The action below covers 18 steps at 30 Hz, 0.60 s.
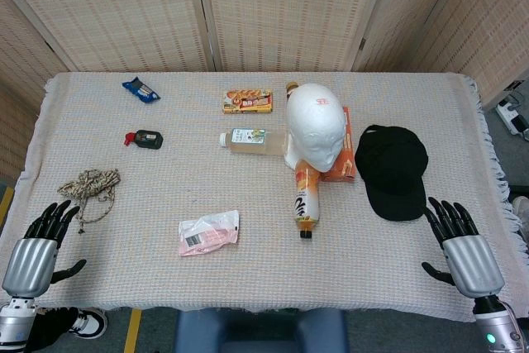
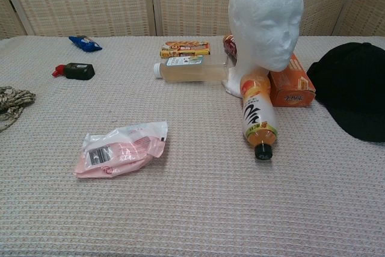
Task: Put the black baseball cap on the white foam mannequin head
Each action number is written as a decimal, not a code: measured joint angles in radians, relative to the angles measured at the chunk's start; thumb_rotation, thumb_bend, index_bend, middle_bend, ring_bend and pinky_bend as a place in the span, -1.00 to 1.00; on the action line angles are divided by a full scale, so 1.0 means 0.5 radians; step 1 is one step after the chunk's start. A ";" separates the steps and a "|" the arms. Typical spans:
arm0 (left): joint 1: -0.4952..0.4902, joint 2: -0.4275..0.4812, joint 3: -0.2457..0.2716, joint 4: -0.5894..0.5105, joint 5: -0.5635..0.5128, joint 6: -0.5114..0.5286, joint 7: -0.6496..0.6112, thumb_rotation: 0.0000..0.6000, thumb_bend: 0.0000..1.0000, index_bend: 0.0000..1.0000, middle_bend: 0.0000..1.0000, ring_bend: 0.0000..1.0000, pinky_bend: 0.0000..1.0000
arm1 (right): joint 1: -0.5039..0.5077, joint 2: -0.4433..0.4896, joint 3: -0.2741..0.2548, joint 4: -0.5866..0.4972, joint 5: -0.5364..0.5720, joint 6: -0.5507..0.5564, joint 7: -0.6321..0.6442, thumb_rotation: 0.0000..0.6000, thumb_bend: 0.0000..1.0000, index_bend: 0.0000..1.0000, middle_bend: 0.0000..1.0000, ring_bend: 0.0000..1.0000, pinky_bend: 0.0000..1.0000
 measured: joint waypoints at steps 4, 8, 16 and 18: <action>-0.008 -0.013 -0.003 0.001 0.006 -0.006 -0.015 1.00 -0.86 -0.74 -0.83 -0.93 -0.52 | -0.003 -0.005 0.009 0.002 0.017 0.008 -0.005 1.00 -1.00 -1.00 -1.00 -1.00 -0.97; -0.018 -0.020 -0.003 0.003 0.009 -0.022 -0.050 1.00 -0.86 -0.74 -0.86 -0.93 -0.52 | 0.001 -0.060 0.045 0.082 0.012 0.056 0.008 1.00 -1.00 -0.99 -0.24 -0.24 0.17; -0.032 -0.030 -0.003 0.010 0.026 -0.030 -0.121 1.00 -0.86 -0.71 -0.89 -0.93 -0.50 | 0.057 -0.231 0.112 0.498 0.041 0.043 0.039 1.00 -1.00 -0.23 1.00 1.00 1.00; -0.032 -0.032 -0.006 0.009 0.032 -0.016 -0.140 1.00 -0.86 -0.67 -0.89 -0.93 -0.50 | 0.071 -0.298 0.116 0.614 0.068 0.008 0.119 1.00 -1.00 -0.10 1.00 1.00 1.00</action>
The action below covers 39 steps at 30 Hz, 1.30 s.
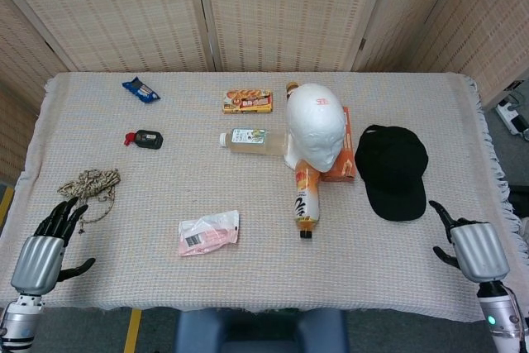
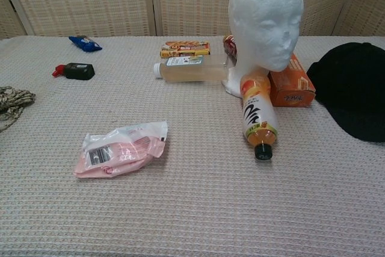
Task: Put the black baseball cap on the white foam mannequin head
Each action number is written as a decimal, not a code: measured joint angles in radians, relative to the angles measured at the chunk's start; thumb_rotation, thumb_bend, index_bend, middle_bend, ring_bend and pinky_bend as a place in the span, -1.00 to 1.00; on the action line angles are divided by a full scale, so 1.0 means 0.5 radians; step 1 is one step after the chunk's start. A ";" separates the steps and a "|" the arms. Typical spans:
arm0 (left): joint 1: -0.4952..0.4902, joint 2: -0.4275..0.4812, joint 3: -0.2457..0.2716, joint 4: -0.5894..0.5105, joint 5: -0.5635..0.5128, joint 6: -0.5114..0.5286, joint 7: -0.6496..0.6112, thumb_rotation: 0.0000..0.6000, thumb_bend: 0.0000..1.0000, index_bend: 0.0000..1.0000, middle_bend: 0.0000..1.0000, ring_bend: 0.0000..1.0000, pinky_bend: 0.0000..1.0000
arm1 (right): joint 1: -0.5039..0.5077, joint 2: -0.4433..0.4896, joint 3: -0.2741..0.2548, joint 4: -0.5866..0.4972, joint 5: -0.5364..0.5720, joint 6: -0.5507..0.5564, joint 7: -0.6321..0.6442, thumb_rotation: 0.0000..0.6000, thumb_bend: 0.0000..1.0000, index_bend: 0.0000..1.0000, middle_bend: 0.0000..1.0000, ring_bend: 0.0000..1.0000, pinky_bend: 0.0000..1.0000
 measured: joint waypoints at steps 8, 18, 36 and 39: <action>0.007 -0.015 0.001 0.051 0.048 0.061 -0.061 1.00 -0.85 -0.69 -0.91 -0.98 -0.50 | 0.030 -0.384 0.021 0.591 0.099 -0.079 0.261 1.00 -1.00 0.07 1.00 1.00 1.00; 0.008 0.000 0.004 0.049 0.057 0.070 -0.113 1.00 -0.84 -0.70 -0.91 -0.98 -0.50 | 0.092 -1.008 0.064 1.587 0.161 -0.099 0.650 1.00 -0.97 -0.06 1.00 1.00 1.00; 0.017 -0.001 -0.023 0.070 0.005 0.077 -0.103 1.00 -0.74 -0.69 -0.90 -0.98 -0.50 | 0.316 -1.474 0.190 2.207 0.288 -0.256 0.925 1.00 -0.74 -0.11 1.00 1.00 1.00; 0.015 0.001 -0.024 0.072 -0.013 0.057 -0.101 1.00 -0.61 -0.69 -0.90 -0.98 -0.50 | 0.352 -1.502 0.203 2.235 0.301 -0.289 0.932 1.00 -0.63 -0.10 1.00 1.00 1.00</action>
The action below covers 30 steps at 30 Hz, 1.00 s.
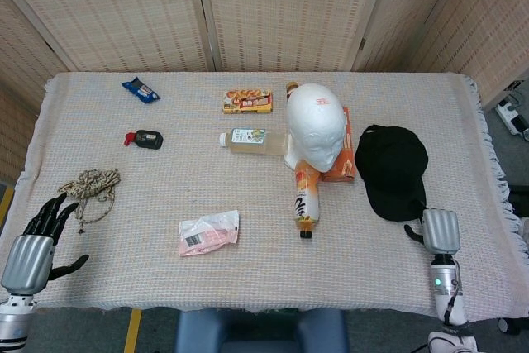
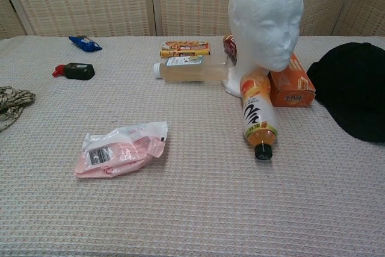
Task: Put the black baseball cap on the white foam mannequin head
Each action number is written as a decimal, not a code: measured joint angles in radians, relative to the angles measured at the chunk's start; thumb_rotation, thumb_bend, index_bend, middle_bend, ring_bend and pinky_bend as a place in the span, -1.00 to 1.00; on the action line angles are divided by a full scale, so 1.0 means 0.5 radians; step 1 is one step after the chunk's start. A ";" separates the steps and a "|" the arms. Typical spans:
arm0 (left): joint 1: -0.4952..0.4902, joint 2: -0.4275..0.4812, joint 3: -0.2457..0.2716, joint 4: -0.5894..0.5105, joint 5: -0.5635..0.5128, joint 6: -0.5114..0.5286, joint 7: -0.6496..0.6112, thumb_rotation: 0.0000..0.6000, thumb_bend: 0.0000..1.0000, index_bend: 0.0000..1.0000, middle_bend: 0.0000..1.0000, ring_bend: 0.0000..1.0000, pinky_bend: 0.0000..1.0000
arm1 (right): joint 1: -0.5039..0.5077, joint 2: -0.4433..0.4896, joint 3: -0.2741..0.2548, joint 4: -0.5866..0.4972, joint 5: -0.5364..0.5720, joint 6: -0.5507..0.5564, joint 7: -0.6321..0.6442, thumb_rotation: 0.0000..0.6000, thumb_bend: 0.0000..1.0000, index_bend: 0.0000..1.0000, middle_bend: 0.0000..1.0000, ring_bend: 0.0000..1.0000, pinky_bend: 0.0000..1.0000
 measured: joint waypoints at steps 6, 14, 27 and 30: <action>-0.007 -0.001 -0.010 0.007 -0.032 -0.027 0.011 1.00 -0.56 -0.68 -0.90 -0.98 -0.50 | 0.059 -0.059 0.022 0.094 0.025 -0.029 0.028 1.00 -0.49 -0.10 1.00 1.00 1.00; -0.007 -0.008 -0.023 0.020 -0.043 -0.019 0.018 1.00 -0.56 -0.68 -0.89 -0.97 -0.50 | 0.090 -0.083 0.030 0.141 0.041 -0.053 0.036 1.00 -0.48 -0.10 1.00 1.00 1.00; -0.003 -0.030 -0.050 0.053 -0.051 0.024 0.015 1.00 -0.56 -0.66 -0.86 -0.95 -0.48 | 0.192 -0.093 0.107 0.128 0.105 0.008 0.091 1.00 -0.41 -0.06 1.00 1.00 1.00; 0.001 -0.031 -0.054 0.054 -0.047 0.039 0.011 1.00 -0.56 -0.66 -0.85 -0.94 -0.47 | 0.217 -0.073 0.123 0.108 0.115 0.039 0.104 1.00 -0.27 -0.02 1.00 1.00 1.00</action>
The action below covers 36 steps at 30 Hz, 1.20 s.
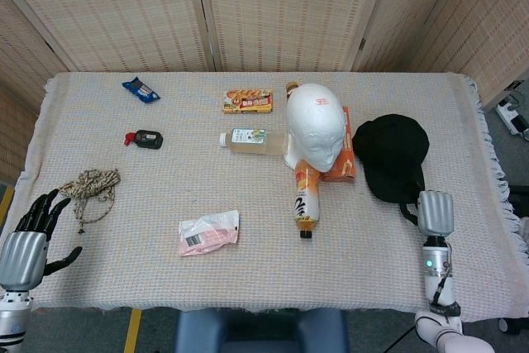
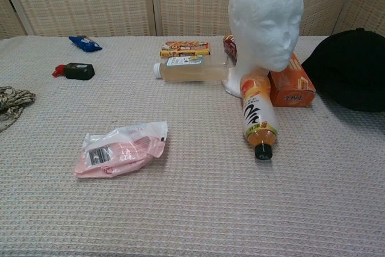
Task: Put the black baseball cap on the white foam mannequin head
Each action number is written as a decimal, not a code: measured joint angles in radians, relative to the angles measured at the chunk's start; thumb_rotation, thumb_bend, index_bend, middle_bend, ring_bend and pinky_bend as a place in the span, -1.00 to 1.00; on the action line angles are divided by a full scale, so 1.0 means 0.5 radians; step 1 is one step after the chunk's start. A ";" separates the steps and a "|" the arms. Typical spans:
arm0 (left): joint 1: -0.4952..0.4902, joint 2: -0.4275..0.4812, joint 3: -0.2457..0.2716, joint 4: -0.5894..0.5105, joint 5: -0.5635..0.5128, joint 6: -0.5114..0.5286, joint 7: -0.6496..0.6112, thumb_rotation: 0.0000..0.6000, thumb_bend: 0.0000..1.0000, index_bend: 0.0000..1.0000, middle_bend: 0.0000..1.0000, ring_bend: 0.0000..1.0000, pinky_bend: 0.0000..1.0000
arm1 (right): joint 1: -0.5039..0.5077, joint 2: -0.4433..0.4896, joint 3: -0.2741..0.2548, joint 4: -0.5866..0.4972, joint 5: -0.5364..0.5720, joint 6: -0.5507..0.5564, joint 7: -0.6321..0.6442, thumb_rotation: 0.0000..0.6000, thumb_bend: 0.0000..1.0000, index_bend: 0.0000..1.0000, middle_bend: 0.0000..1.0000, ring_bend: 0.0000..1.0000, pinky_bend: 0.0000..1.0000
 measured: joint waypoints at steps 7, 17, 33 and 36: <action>0.006 0.002 0.001 0.001 0.008 0.015 -0.001 1.00 -0.56 -0.66 -0.85 -0.93 -0.46 | 0.033 0.052 0.024 -0.048 0.019 0.018 0.014 1.00 -0.03 0.03 1.00 1.00 1.00; 0.013 0.007 -0.001 -0.005 0.018 0.038 -0.004 1.00 -0.56 -0.66 -0.84 -0.92 -0.46 | 0.038 0.107 0.048 -0.125 0.031 0.130 0.046 1.00 0.14 0.27 1.00 1.00 1.00; 0.016 0.029 0.001 -0.026 0.022 0.039 -0.040 1.00 -0.56 -0.66 -0.84 -0.92 -0.46 | 0.287 0.345 0.384 -0.510 0.195 0.457 -0.053 1.00 0.15 0.45 1.00 1.00 1.00; 0.016 0.033 0.000 -0.028 0.021 0.039 -0.049 1.00 -0.56 -0.66 -0.84 -0.92 -0.46 | 0.347 0.415 0.419 -0.652 0.195 0.495 -0.155 1.00 0.15 0.45 1.00 1.00 1.00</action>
